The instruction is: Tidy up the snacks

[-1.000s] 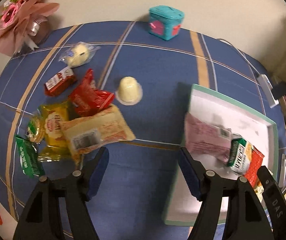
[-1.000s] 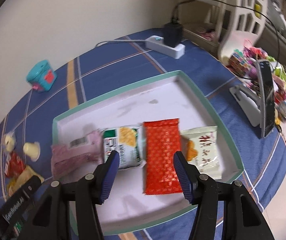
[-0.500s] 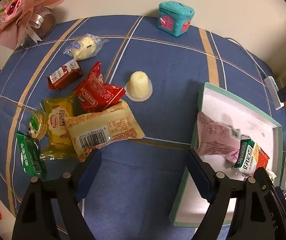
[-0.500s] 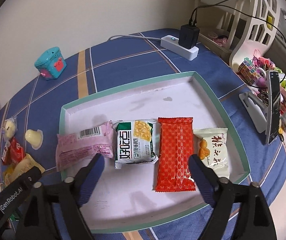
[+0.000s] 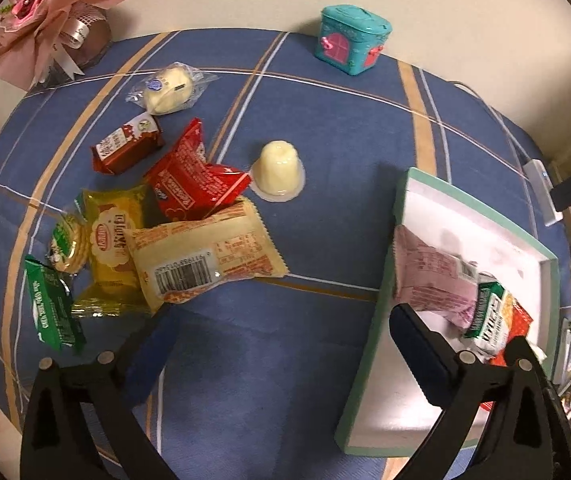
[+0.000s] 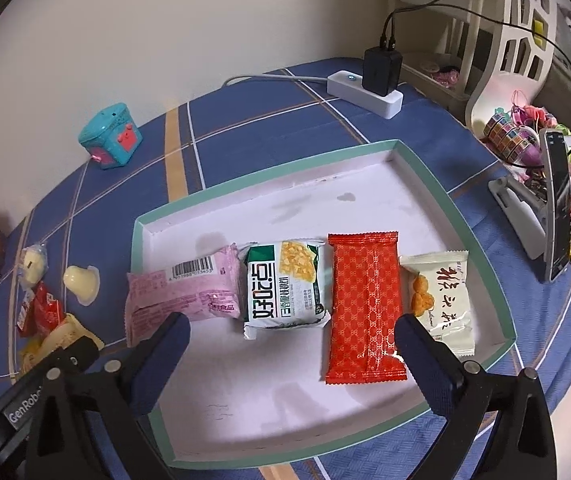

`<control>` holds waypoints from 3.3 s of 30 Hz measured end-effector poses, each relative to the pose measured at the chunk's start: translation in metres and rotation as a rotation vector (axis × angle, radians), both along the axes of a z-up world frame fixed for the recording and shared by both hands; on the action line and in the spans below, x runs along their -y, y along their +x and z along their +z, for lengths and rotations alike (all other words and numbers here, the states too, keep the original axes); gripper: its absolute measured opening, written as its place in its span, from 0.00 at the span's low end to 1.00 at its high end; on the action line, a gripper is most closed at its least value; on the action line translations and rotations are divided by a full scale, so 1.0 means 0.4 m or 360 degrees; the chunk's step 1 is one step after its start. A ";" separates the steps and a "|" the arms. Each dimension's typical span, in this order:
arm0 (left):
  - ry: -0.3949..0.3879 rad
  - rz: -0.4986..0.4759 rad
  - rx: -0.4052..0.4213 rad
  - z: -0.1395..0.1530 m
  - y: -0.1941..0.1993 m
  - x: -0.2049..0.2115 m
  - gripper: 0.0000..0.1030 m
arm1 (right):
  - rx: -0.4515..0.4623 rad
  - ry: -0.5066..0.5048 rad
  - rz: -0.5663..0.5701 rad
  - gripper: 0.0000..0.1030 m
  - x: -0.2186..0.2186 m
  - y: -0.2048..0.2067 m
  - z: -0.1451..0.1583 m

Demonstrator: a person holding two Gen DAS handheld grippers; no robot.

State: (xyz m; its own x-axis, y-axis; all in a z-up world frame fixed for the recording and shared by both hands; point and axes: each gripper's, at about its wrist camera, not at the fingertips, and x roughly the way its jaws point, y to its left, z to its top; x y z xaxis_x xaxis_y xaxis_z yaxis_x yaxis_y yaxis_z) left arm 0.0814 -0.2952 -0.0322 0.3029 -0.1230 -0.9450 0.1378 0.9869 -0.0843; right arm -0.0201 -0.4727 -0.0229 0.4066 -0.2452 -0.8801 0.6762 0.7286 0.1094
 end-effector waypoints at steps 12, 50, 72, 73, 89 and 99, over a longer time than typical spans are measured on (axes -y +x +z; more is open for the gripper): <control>0.0026 0.0053 0.0021 0.032 -0.003 -0.095 1.00 | 0.0072 0.0034 0.0076 1.00 -0.061 0.006 0.017; -0.0084 0.0804 -0.0209 -0.037 0.037 -0.580 1.00 | -0.0045 0.0274 0.0652 1.00 -0.454 0.133 -0.053; -0.0090 0.0795 -0.0227 -0.096 0.069 -0.545 0.98 | 0.0156 0.0355 0.0612 1.00 -0.437 0.216 -0.039; -0.0093 0.0794 -0.0228 -0.096 0.068 -0.548 0.97 | 0.0150 0.0354 0.0595 1.00 -0.436 0.223 -0.043; -0.0137 0.0847 -0.0279 -0.121 0.098 -0.581 0.93 | 0.0084 0.0394 0.0442 1.00 -0.448 0.336 -0.113; -0.0154 0.0814 -0.0313 -0.131 0.101 -0.577 0.93 | -0.0048 0.0359 0.0491 1.00 -0.448 0.340 -0.161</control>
